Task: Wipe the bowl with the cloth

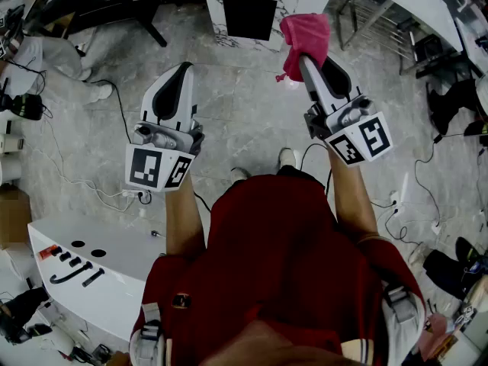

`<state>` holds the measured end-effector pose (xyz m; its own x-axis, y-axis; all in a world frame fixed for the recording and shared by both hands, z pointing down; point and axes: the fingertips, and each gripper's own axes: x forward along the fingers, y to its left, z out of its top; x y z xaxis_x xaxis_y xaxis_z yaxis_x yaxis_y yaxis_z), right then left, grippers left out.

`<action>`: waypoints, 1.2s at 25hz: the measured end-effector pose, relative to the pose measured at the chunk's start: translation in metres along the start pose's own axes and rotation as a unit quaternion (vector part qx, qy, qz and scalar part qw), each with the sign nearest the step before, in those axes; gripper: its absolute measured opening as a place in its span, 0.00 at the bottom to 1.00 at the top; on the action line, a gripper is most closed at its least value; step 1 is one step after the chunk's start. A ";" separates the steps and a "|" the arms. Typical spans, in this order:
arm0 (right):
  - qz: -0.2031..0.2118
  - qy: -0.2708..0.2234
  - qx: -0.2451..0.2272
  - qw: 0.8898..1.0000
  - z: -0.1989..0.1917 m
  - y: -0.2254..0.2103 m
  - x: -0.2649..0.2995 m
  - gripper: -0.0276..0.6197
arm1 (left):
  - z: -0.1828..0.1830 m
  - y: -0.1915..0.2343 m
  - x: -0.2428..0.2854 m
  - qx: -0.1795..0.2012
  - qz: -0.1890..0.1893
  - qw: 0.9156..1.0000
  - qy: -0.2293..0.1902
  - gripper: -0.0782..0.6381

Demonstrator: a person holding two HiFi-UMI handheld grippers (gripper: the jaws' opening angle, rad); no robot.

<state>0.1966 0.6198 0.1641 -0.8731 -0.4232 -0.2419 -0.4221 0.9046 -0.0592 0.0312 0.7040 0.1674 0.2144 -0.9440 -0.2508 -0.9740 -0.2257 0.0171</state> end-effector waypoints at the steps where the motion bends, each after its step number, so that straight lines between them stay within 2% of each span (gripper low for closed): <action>1: -0.002 0.000 -0.001 1.000 0.000 0.001 0.001 0.15 | 0.000 0.001 0.000 0.000 -0.001 1.000 0.000 0.12; 8: -0.019 0.001 0.004 1.000 -0.008 0.005 0.003 0.15 | -0.008 0.010 -0.005 -0.004 -0.014 1.000 0.006 0.12; 13: -0.034 0.014 -0.002 0.999 -0.021 0.021 0.013 0.15 | -0.014 0.037 -0.021 -0.016 -0.019 1.000 0.005 0.12; 17: -0.047 0.018 -0.003 0.999 -0.023 0.004 0.019 0.15 | -0.024 0.048 -0.011 -0.022 -0.020 0.999 0.011 0.12; 24: -0.062 0.006 -0.002 0.998 -0.032 -0.069 0.058 0.15 | -0.050 0.081 0.047 -0.018 -0.013 0.999 0.037 0.12; 30: -0.072 -0.008 -0.019 0.997 -0.036 -0.170 0.111 0.15 | -0.073 0.116 0.150 0.004 -0.018 0.998 0.068 0.12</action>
<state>0.1630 0.4170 0.1825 -0.7992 -0.5469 -0.2493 -0.5515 0.8322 -0.0576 -0.0445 0.5188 0.2029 0.2562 -0.9594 -0.1175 -0.9661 -0.2583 0.0026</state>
